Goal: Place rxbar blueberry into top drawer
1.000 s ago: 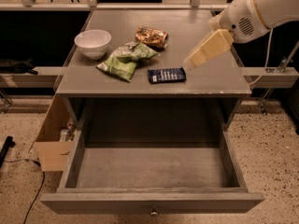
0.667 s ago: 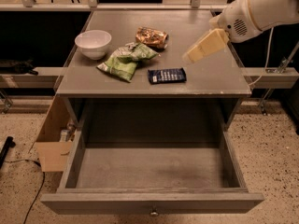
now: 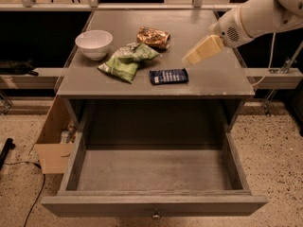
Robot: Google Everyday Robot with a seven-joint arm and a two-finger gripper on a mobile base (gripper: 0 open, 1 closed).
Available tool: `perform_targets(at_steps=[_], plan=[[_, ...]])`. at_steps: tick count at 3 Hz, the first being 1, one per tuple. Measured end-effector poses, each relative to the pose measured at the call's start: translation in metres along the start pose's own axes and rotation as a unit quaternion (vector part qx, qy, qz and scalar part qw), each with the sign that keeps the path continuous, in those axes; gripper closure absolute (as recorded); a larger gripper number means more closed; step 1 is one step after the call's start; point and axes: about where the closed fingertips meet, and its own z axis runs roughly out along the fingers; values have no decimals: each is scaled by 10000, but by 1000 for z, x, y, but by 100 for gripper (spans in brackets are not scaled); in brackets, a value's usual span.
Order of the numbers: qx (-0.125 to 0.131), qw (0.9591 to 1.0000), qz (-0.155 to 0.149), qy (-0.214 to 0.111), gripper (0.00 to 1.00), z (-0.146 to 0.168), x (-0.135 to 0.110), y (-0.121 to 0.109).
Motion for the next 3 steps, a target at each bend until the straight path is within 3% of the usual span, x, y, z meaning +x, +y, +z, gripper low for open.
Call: perform_targets(at_steps=[2,3], plan=[[-238,9993,202,195,0,56,29,7],[-223,9993,196,208,0,59,28,6]])
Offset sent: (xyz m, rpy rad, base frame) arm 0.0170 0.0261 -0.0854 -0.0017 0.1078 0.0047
